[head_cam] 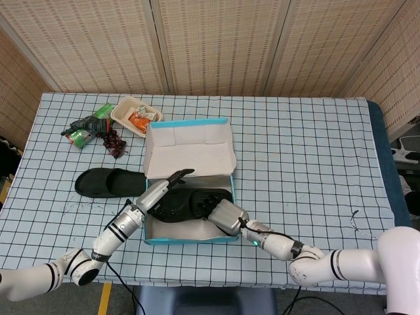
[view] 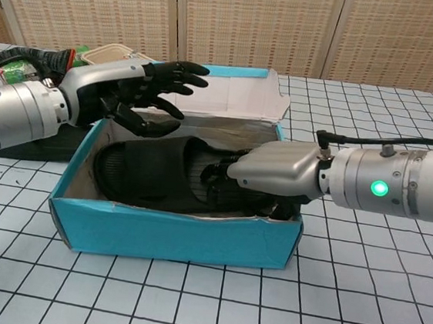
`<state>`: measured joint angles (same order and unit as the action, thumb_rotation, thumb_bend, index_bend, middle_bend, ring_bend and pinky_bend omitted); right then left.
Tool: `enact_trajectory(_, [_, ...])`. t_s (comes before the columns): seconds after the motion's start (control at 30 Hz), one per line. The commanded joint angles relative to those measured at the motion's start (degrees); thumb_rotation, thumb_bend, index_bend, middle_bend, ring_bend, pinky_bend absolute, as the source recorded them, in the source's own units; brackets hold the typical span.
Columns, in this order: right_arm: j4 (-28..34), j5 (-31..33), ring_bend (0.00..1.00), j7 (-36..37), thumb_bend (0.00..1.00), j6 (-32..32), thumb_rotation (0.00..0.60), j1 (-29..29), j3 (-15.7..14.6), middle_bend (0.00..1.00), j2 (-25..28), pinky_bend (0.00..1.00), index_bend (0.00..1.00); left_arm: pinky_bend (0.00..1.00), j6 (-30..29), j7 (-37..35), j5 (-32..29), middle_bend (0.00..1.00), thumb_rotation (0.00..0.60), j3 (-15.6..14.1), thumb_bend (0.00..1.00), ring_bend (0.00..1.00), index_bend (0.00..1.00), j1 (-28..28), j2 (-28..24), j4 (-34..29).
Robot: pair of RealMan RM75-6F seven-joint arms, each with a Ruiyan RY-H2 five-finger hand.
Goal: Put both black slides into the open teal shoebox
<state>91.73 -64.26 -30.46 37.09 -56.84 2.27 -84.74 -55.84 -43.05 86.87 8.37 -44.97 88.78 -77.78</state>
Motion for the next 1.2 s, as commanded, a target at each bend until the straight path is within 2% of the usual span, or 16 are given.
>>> enact_trajectory(0.03, [-0.03, 0.96, 0.0, -0.73, 0.64, 0.53, 0.6, -0.41, -0.27, 0.0, -0.21, 0.0, 0.0, 0.18, -0.57, 0.29, -0.07, 0.02, 0.6, 0.26, 0.44, 0.0, 0.0, 0.02, -0.65, 0.02])
enact_trajectory(0.27, [0.81, 2.42, 0.0, -1.65, 0.64, 2.79, 0.6, -0.51, -0.36, 0.0, 0.45, 0.0, 0.0, 0.18, -1.77, 0.75, -0.97, 0.02, 0.6, 1.06, 0.44, 0.0, 0.0, 0.29, -2.21, 0.14])
enact_trajectory(0.47, [2.93, 3.49, 0.0, -0.33, 0.64, 4.43, 0.6, -0.45, 0.92, 0.0, 2.41, 0.0, 0.0, 0.18, -3.16, 1.28, -1.52, 0.02, 0.6, 1.51, 0.44, 0.0, 0.0, 0.91, -3.85, 0.29])
enact_trajectory(0.77, [6.4, -0.07, 0.0, 3.53, 0.64, 7.95, 0.6, 1.47, 1.92, 0.0, 7.06, 0.0, 0.0, 0.18, -4.55, 0.53, -2.64, 0.02, 0.6, 2.44, 0.45, 0.0, 0.0, 1.93, -7.15, -0.17])
enact_trajectory(0.9, [9.89, -3.14, 0.0, 5.02, 0.64, 13.24, 0.6, 4.47, 1.96, 0.0, 10.8, 0.0, 0.0, 0.18, -5.88, 1.97, -3.11, 0.02, 0.6, 2.25, 0.45, 0.0, 0.0, 3.25, -8.84, -0.01])
enact_trajectory(1.03, [14.86, -11.03, 0.0, 9.11, 0.59, 21.73, 0.6, 10.85, -0.54, 0.0, 16.71, 0.0, 0.0, 0.18, -6.43, 8.74, -4.58, 0.01, 0.6, 1.25, 0.45, 0.0, 0.0, 4.99, -10.04, 2.64])
enact_trajectory(1.17, [17.36, -20.72, 0.0, 12.49, 0.42, 32.13, 0.6, 19.04, -5.53, 0.0, 22.01, 0.0, 0.0, 0.16, -5.66, 16.77, -6.38, 0.0, 0.6, -0.82, 0.42, 0.0, 0.0, 7.0, -10.66, 6.51])
enact_trajectory(1.2, [17.63, -23.27, 0.0, 13.99, 0.41, 34.94, 0.6, 21.43, -7.06, 0.0, 23.29, 0.0, 0.0, 0.14, -5.02, 19.03, -6.81, 0.0, 0.6, -1.6, 0.4, 0.0, 0.0, 7.52, -10.91, 7.63])
